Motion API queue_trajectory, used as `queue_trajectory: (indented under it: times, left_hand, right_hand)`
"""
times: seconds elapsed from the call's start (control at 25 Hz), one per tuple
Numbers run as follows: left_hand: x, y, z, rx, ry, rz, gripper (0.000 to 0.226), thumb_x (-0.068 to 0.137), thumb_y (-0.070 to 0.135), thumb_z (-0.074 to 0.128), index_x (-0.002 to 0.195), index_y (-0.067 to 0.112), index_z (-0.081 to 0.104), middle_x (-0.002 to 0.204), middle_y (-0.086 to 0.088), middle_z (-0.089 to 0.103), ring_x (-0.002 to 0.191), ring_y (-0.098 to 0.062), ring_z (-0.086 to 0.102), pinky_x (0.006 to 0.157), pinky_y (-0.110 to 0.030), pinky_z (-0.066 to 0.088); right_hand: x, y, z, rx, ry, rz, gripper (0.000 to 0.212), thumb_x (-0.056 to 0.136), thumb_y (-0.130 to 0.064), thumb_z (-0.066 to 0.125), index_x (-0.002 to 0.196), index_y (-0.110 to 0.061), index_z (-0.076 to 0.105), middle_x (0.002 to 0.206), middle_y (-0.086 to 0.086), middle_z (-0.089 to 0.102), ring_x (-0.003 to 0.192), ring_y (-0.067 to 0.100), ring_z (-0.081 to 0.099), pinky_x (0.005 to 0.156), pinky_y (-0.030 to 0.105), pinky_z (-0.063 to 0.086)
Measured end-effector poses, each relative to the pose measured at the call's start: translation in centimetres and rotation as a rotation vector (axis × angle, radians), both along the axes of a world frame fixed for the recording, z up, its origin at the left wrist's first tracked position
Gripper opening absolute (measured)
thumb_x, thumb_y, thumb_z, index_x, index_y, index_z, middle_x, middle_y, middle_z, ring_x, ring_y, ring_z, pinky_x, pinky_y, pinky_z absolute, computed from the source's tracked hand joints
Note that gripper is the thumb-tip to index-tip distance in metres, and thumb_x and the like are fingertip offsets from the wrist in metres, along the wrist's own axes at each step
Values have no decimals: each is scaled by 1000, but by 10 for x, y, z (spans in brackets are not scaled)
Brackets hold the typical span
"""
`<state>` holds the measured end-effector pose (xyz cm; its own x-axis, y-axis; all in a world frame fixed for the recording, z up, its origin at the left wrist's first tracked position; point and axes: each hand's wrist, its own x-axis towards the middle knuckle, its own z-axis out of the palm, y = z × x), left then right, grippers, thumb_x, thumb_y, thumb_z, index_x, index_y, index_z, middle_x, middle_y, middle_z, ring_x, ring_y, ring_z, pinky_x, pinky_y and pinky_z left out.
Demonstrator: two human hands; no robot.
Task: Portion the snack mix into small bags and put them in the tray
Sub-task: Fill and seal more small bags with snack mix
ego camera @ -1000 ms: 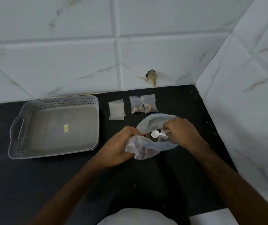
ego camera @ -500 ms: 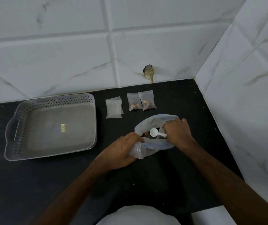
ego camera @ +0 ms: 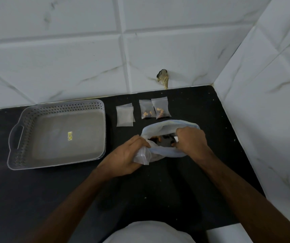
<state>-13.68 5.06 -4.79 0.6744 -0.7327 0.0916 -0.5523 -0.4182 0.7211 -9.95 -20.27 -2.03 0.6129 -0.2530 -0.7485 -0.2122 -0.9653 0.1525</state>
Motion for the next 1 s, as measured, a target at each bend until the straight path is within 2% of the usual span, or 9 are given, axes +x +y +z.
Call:
queue_trajectory:
  times: [0.08,0.2,0.4,0.52,0.6,0.68,0.76,0.88,1.0]
  left_hand:
    - [10,3,1,-7,-15,26,49,85,29,74,127,21,51,126,4,51,112,-10,56,92,-37,54]
    - [13,2,-1,-49,-12,54,47,84,26,77,125,18,55,123,3,55,111,-9,57,92,-36,53]
    - [5,0,5,-187,68,92,44,85,16,79,124,11,59,127,-1,57,121,-16,58,100,-33,50]
    - [-3,4,1,-318,175,293,37,88,19,74,123,15,61,135,-1,54,130,-19,54,107,-30,46]
    - [-10,8,-16,-303,331,500,34,90,27,73,121,30,61,134,4,56,126,-14,56,106,-36,48]
    - [-12,10,-35,-237,574,593,33,85,41,76,115,43,61,127,4,61,117,-15,62,103,-48,52]
    - [-9,8,-48,-216,747,603,28,87,37,77,112,40,64,118,0,68,109,-16,67,100,-53,53]
    - [-5,-4,-49,-213,792,569,25,92,24,73,115,29,64,114,0,71,106,-12,68,97,-42,54]
    - [-3,-9,-47,-182,760,529,26,93,20,71,117,25,62,113,2,70,103,-8,68,88,-29,52]
  right_hand:
    - [-10,-5,1,13,-129,56,39,100,-32,57,134,-14,53,133,10,57,124,26,55,100,38,44]
    - [-31,-7,5,105,-452,224,24,93,-32,58,108,-13,65,103,7,68,96,27,66,71,35,47]
    - [-26,3,-7,217,-569,170,17,96,-31,55,104,-17,61,99,6,67,92,29,65,75,39,51]
    - [-26,7,-25,231,-630,160,16,97,-33,53,101,-20,60,96,5,68,88,28,66,74,41,53]
    - [-25,8,-31,249,-651,151,15,96,-36,53,98,-22,60,92,4,68,84,26,66,71,40,52]
    - [-25,8,-32,295,-644,125,15,95,-37,55,96,-24,61,90,2,68,83,24,65,72,40,53]
    - [-22,6,-33,355,-610,95,13,94,-34,57,93,-23,64,88,-1,67,83,20,64,76,38,54]
    - [-14,7,-33,455,-494,56,13,96,-27,59,88,-21,68,78,-9,63,78,9,62,80,29,50]
    - [-12,13,-36,579,-428,-40,13,93,-22,63,83,-17,68,69,-10,59,64,4,54,69,24,48]
